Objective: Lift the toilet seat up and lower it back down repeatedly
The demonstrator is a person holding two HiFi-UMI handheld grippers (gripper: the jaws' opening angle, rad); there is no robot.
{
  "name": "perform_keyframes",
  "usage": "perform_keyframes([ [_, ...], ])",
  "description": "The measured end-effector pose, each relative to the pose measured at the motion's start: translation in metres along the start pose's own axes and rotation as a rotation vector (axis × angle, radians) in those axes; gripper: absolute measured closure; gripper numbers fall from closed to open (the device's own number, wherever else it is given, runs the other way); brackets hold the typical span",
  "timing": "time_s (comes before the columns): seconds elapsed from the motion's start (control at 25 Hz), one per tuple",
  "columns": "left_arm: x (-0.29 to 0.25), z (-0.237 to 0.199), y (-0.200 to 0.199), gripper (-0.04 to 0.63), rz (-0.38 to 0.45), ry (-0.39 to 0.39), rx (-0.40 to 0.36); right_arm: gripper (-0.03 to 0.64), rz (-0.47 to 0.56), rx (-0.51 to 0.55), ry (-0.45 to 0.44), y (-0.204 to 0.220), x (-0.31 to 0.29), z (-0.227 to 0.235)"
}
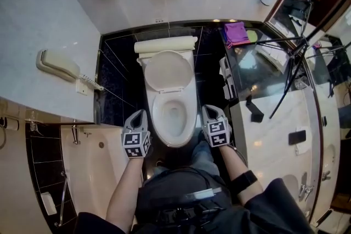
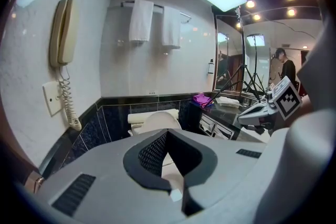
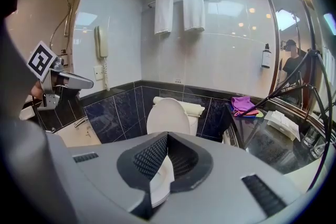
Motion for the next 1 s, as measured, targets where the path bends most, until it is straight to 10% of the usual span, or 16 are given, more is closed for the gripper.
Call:
perform_keyframes([
  [0.76,-0.018,0.01,0.0,0.595,0.0,-0.006,-0.024,0.595,-0.032,-0.025,0.04,0.002,-0.019,0.023],
  [1.0,-0.034,0.014,0.004,0.595,0.021,0.011,-0.055,0.489,-0.083,-0.122,0.024,0.023,-0.041,0.035],
])
Point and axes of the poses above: the fingertips, and each gripper's own axes: x backward along the fingers, z to its right, y out of its underside, the point moved 1 cm from there along x, backward along the fingers, and after that the axes turned 7 degrees about -x, right-handed, at the moved point
